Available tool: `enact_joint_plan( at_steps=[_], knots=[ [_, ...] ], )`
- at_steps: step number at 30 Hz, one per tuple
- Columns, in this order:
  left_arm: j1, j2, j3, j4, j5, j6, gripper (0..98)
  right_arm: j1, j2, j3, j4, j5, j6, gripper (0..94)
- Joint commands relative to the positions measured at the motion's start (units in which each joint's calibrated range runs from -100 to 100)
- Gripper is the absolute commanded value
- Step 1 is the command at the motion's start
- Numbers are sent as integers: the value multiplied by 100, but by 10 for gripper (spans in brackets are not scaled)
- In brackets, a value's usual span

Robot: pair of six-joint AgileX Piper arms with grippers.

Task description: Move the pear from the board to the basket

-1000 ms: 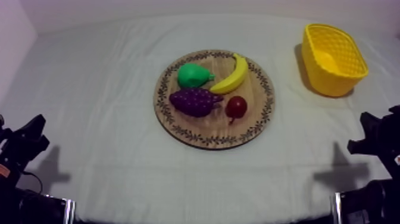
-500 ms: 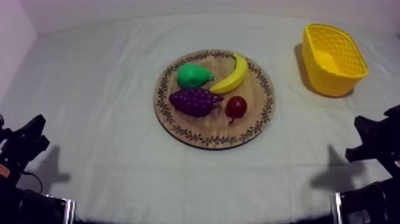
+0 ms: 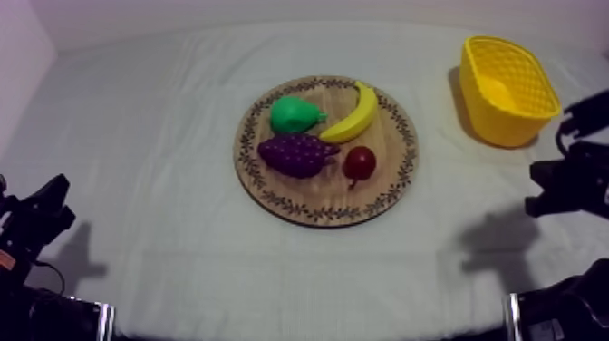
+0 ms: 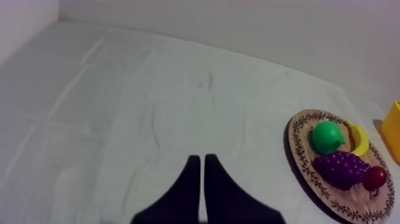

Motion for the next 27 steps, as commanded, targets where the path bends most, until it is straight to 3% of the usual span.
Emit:
enact_joint_plan(
  at_steps=[1, 4, 13, 27],
  knots=[
    [-1, 0, -2, -2, 0, 1, 1, -122, 1047, -1069, -105, 345, 355, 4],
    [-1, 0, -2, -2, 0, 2, 1, -271, 1729, -1945, -306, 778, 927, 4],
    [-1, 0, -2, -2, 0, 0, 1, -719, 3789, -4843, -722, 2152, 2055, 4],
    [-1, 0, -2, -2, 0, -3, 1, -1310, 6359, -8281, -846, 3372, 2518, 70]
  ],
)
